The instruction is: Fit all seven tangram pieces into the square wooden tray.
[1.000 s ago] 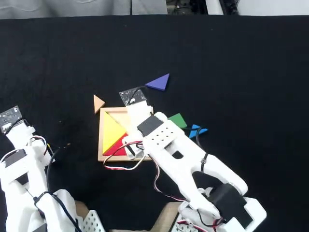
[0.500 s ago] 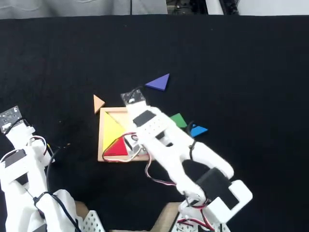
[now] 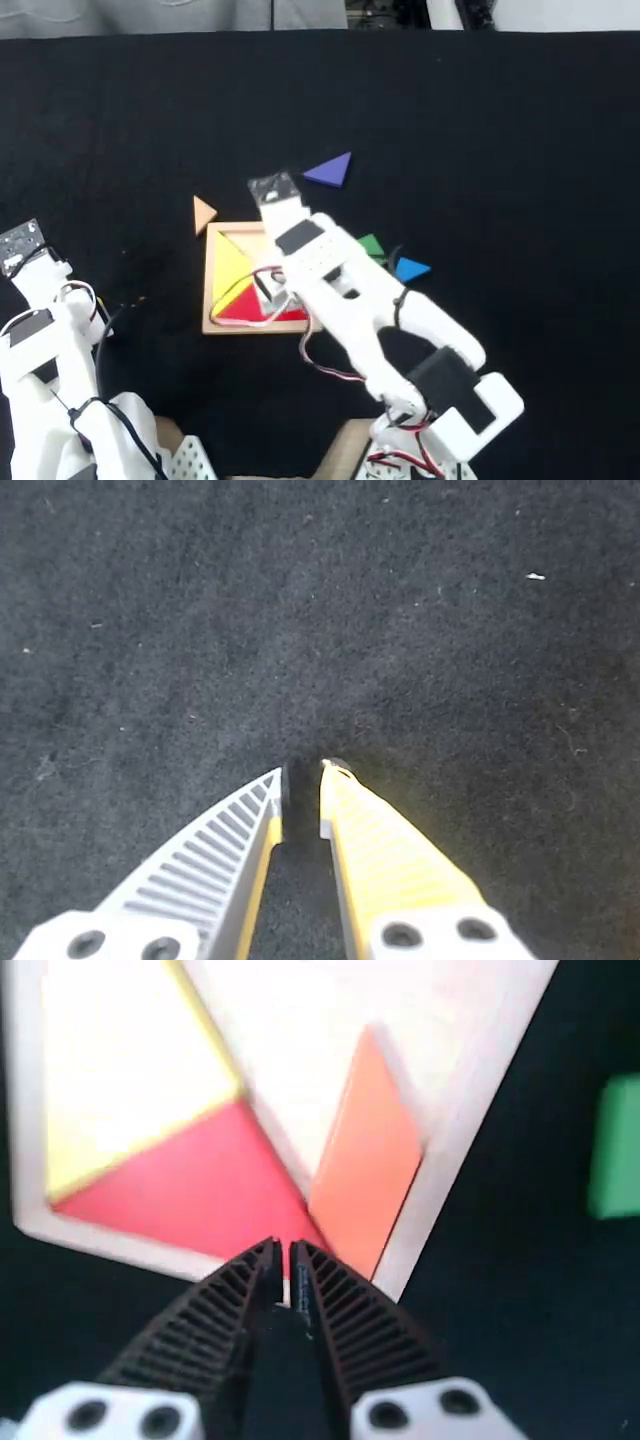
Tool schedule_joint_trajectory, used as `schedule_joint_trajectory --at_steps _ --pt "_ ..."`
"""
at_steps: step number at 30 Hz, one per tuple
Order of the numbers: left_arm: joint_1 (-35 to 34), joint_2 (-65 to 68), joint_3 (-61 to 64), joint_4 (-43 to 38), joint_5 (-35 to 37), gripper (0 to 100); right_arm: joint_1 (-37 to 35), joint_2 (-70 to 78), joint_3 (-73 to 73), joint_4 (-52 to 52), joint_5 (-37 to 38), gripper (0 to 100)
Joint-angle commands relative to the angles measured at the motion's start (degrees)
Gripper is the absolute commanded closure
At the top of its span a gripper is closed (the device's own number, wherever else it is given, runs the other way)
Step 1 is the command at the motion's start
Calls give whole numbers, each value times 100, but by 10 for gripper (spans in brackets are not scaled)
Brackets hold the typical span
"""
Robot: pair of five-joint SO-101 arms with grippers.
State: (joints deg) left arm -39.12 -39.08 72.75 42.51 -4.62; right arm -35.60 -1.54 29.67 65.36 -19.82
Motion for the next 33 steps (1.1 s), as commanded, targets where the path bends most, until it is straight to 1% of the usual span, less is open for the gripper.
schedule_joint_trajectory --at_steps 1,3,5,7,8,12,14,16,19,21,27,30,33 --pt "57 -123 -31 -79 -26 920 457 -180 -848 -114 765 984" --pt "57 -123 -31 -79 -26 920 598 -31 -1095 -255 1521 983" --pt "57 -123 -31 -79 -26 920 607 145 -1182 -264 1916 982" --pt "57 -123 -31 -79 -26 920 668 242 -1174 -202 1943 983" --pt "57 -123 -31 -79 -26 920 809 242 -1209 -62 1969 983" --pt "57 -123 -40 -79 -26 920 1776 -215 -1402 466 1969 983" --pt "57 -123 -57 -97 -26 920 2295 -505 -1358 492 1969 983" --pt "4 -105 -136 -97 -26 920 2576 -716 -1112 369 1978 982" --pt "-84 -114 -154 -97 -26 920 2576 -787 -593 -70 1978 979" --pt "-136 -114 -171 -97 -26 920 2365 -769 -426 -264 1978 979" --pt "-145 -114 -171 -88 -26 920 1969 -822 -426 -273 2365 979" --pt "-145 -114 -154 -88 -26 920 2040 -822 -409 -255 2400 979" --pt "-136 -114 -145 -88 -26 920 2295 -822 -479 -35 2418 979"
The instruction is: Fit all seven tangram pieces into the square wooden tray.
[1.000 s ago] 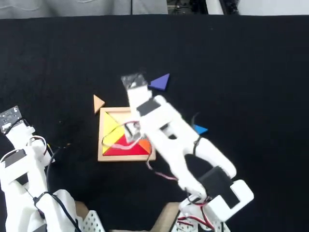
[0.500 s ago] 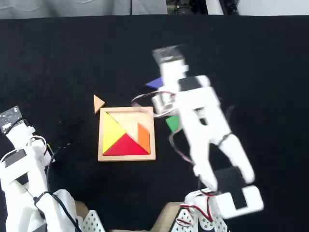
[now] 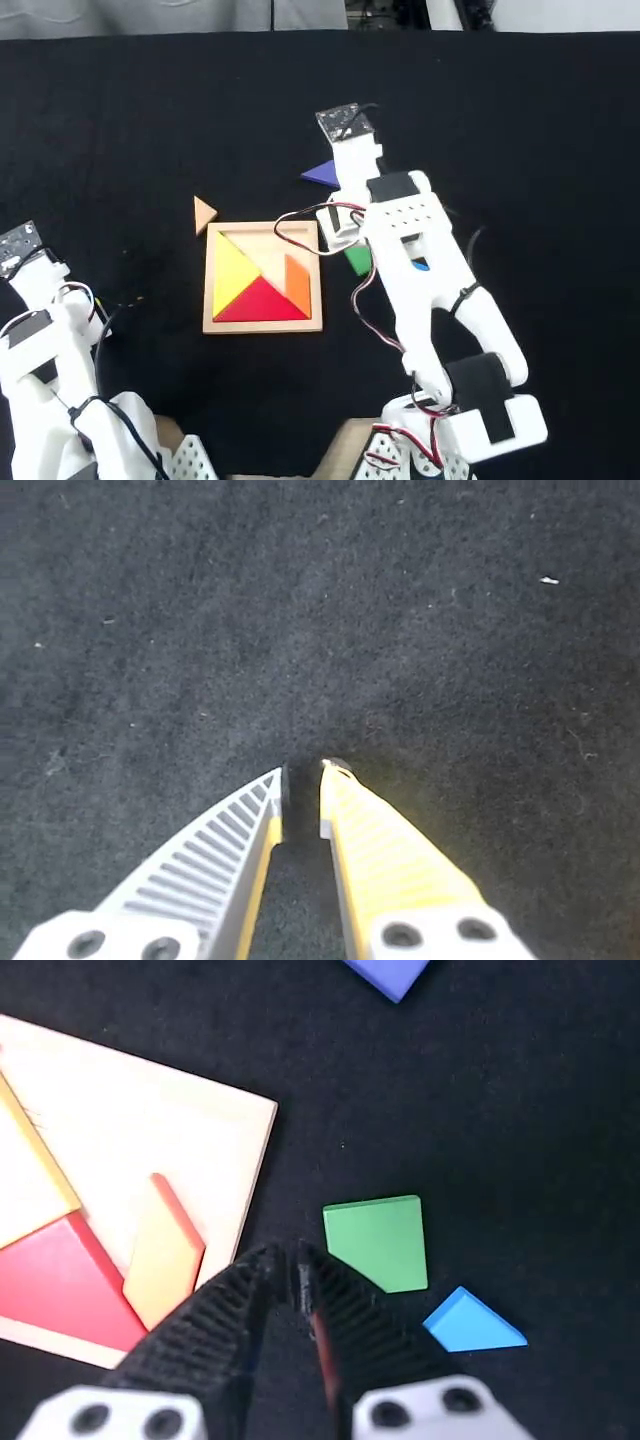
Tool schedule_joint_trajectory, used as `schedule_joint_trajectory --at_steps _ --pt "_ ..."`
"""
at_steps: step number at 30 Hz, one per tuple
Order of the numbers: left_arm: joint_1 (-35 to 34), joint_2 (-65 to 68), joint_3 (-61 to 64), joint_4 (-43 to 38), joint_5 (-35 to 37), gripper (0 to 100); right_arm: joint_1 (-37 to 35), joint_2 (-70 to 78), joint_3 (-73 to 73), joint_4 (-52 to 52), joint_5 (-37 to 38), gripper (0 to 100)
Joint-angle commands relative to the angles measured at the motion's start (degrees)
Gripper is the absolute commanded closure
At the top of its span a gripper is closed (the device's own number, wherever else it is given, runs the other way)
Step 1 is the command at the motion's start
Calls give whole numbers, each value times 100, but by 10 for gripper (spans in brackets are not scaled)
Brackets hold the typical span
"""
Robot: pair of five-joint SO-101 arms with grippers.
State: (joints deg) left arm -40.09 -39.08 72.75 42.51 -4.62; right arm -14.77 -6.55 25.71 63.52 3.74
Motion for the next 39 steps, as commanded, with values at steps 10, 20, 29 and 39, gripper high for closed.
schedule_joint_trajectory --at_steps 10,20,29,39 --pt "-31 -114 -127 -88 -26 920 1389 -321 163 879 1837 820" --pt "-31 -114 -119 -88 -26 920 1275 -277 -224 1169 1424 869" --pt "-13 -114 -110 -88 -26 921 1064 -259 -1147 703 1398 822" --pt "-40 -114 -110 -79 -26 923 360 2290 -4919 1495 1820 820"
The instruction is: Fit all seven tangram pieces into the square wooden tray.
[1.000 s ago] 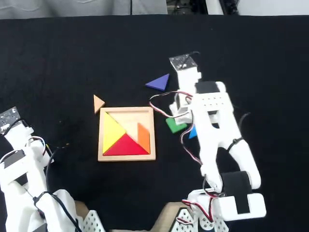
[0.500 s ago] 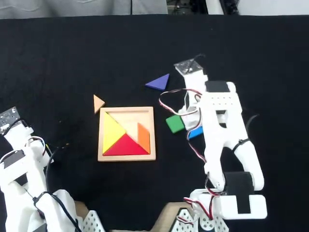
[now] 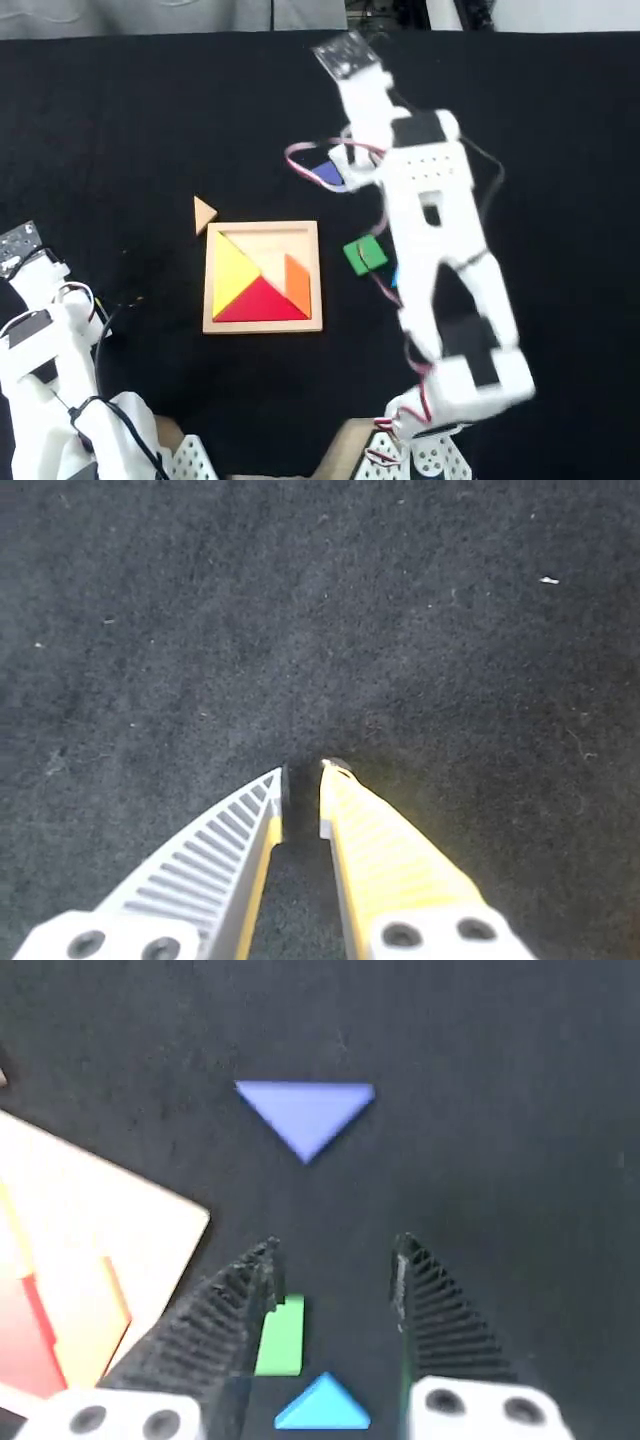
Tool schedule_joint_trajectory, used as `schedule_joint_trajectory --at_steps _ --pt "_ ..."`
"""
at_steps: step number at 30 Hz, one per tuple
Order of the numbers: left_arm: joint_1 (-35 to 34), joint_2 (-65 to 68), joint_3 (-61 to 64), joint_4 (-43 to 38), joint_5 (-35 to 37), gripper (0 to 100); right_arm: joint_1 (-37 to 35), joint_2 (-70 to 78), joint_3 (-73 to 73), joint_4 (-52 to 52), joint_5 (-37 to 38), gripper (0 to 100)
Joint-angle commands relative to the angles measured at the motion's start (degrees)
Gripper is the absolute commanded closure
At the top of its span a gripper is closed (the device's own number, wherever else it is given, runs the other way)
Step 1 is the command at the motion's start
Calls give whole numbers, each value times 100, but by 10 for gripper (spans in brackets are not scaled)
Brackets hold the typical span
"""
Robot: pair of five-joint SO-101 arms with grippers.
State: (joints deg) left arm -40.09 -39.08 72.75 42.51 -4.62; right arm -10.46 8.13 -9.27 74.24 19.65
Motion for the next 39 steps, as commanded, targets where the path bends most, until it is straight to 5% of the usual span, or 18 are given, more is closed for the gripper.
schedule_joint_trajectory --at_steps 1,12,22,39 --pt "-40 -105 -110 -79 -26 923 -70 1182 -1815 607 316 821" --pt "-13 -114 -110 -53 -26 923 -132 4321 -5631 1688 475 822" --pt "-13 -114 -110 -44 -26 923 -800 6026 -8171 2620 2048 693" --pt "-13 -114 -110 -44 -26 923 -79 7108 -8505 2690 2374 721"
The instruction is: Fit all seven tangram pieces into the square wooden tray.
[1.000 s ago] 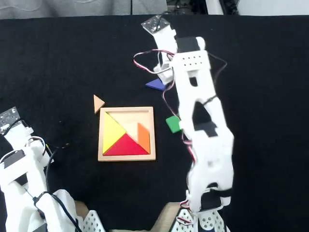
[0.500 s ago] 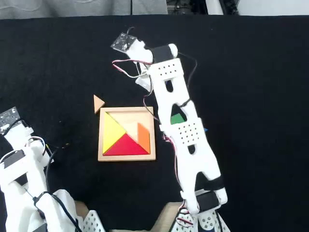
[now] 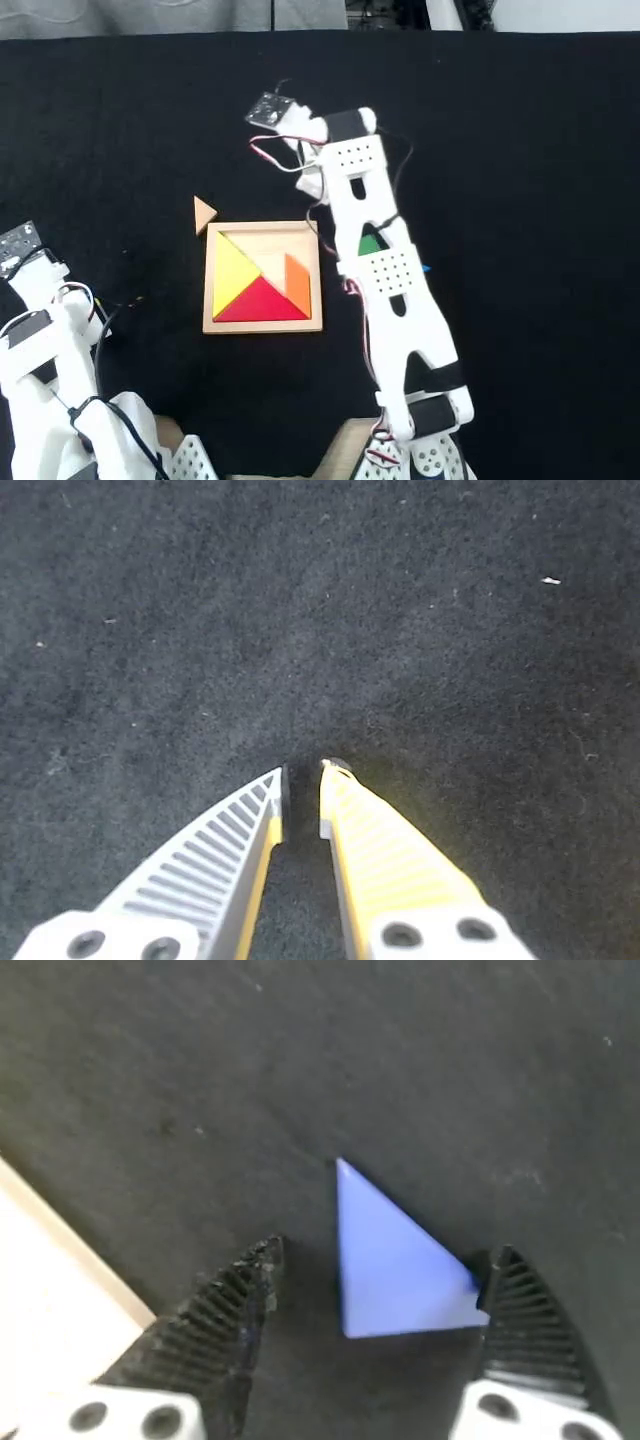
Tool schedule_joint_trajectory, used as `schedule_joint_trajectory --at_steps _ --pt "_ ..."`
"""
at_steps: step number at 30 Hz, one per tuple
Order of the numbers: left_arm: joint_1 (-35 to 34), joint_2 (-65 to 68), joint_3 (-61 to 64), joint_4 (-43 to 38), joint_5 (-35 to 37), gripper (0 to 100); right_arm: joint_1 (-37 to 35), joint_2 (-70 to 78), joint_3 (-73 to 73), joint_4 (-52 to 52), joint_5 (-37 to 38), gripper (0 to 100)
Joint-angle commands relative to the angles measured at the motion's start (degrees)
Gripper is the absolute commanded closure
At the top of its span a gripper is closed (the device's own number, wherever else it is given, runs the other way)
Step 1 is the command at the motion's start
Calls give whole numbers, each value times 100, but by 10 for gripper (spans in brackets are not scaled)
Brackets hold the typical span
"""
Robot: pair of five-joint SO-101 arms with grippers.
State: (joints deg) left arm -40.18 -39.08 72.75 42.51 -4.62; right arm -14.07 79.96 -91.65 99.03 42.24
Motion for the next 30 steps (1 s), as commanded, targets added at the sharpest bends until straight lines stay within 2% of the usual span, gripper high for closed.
schedule_joint_trajectory --at_steps 1,5,8,19,26,28,30 --pt "-4 -114 -110 -44 -26 923 369 -75 -207 220 211 740" --pt "-4 -114 -110 -44 -26 923 580 -303 567 229 475 810" --pt "-4 -114 -110 -44 -26 923 580 -822 1640 229 580 823" --pt "-4 -114 -110 -44 -26 923 563 -4215 5692 70 510 821" --pt "-4 -114 -101 -44 -26 923 607 -4673 6809 -1134 -1046 739" --pt "-4 -105 -101 -35 -26 923 607 -4725 6888 -1046 -1169 728" --pt "-4 -105 -101 -35 -26 923 484 -4884 6949 -703 -985 740"
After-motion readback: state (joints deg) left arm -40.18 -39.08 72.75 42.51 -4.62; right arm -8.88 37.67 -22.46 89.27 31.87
